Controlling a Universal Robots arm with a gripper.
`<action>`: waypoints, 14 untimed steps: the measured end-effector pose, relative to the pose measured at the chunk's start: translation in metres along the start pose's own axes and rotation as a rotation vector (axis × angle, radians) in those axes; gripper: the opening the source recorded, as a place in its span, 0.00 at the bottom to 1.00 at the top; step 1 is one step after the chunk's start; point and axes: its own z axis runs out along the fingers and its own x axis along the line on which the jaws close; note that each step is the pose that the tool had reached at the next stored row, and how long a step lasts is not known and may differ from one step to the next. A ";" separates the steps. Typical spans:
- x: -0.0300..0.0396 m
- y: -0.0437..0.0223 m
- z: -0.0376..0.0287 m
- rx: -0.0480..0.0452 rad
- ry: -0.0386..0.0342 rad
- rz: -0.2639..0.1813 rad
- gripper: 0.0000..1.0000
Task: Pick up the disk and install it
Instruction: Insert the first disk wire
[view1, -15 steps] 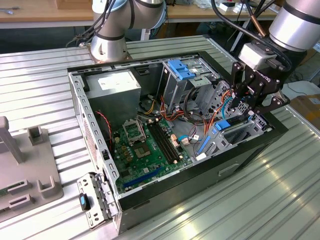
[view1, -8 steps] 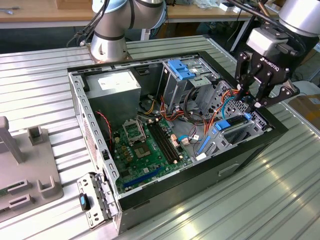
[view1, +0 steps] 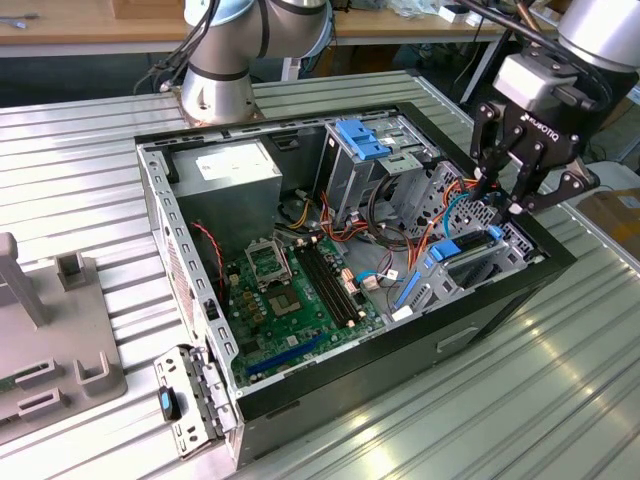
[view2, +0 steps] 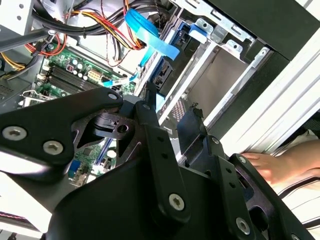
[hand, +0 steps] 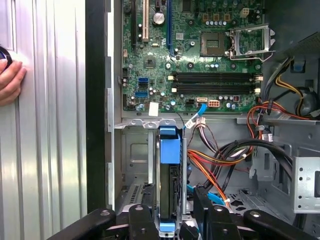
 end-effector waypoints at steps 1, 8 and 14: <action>-0.0012 -0.0001 0.0000 0.0000 -0.0001 0.000 0.44; -0.0148 -0.0171 0.0000 0.0005 -0.0004 -0.023 0.44; -0.0158 -0.0443 0.0005 0.0008 -0.0007 -0.037 0.44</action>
